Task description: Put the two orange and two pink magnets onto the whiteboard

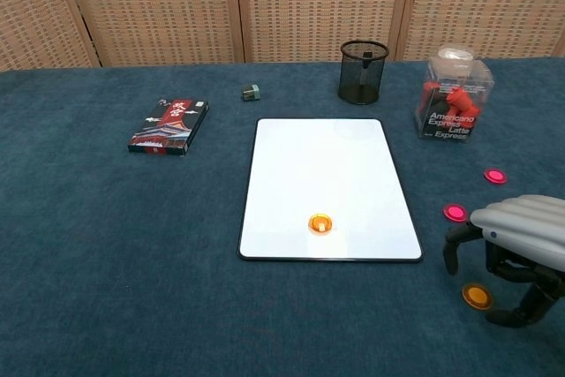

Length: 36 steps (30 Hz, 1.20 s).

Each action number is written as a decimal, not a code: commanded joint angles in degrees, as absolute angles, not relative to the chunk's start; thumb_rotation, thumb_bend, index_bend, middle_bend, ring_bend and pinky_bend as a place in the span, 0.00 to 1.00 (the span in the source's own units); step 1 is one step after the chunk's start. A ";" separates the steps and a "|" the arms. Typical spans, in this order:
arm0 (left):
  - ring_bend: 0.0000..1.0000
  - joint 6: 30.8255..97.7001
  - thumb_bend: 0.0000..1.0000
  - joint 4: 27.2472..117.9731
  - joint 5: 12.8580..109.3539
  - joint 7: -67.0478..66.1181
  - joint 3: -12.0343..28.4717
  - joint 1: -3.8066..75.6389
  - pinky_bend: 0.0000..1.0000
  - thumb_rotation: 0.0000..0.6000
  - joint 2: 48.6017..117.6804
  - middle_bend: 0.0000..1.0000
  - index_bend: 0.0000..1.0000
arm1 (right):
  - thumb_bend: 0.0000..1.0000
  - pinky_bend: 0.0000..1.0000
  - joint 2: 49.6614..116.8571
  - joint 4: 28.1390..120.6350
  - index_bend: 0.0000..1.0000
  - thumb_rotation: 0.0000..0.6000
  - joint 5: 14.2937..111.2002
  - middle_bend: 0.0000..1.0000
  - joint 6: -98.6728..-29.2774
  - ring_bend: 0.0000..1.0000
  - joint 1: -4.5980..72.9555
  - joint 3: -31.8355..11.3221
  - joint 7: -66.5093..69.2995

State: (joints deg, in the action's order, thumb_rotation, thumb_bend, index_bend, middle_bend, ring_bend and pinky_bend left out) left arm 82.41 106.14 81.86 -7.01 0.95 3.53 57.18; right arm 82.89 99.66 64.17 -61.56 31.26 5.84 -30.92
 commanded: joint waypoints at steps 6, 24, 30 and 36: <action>0.00 82.18 0.09 106.15 81.57 -7.17 1.00 3.67 0.00 1.00 57.27 0.00 0.00 | 0.26 1.00 82.93 98.46 0.41 1.00 63.76 0.95 -60.54 1.00 30.81 5.05 -30.36; 0.00 82.20 0.09 106.29 81.53 -7.31 0.95 3.72 0.00 1.00 57.26 0.00 0.00 | 0.31 1.00 83.29 97.89 0.43 1.00 63.59 0.95 -58.99 1.00 30.35 4.21 -30.66; 0.00 82.18 0.09 106.30 81.60 -7.26 0.88 3.73 0.00 1.00 57.22 0.00 0.00 | 0.31 1.00 83.52 97.50 0.43 1.00 63.13 0.95 -58.44 1.00 30.28 3.95 -30.81; 0.00 82.18 0.09 106.32 81.51 -7.24 0.92 3.75 0.00 1.00 57.22 0.00 0.00 | 0.32 1.00 83.45 97.14 0.44 1.00 62.37 0.95 -57.82 1.00 30.21 3.82 -30.94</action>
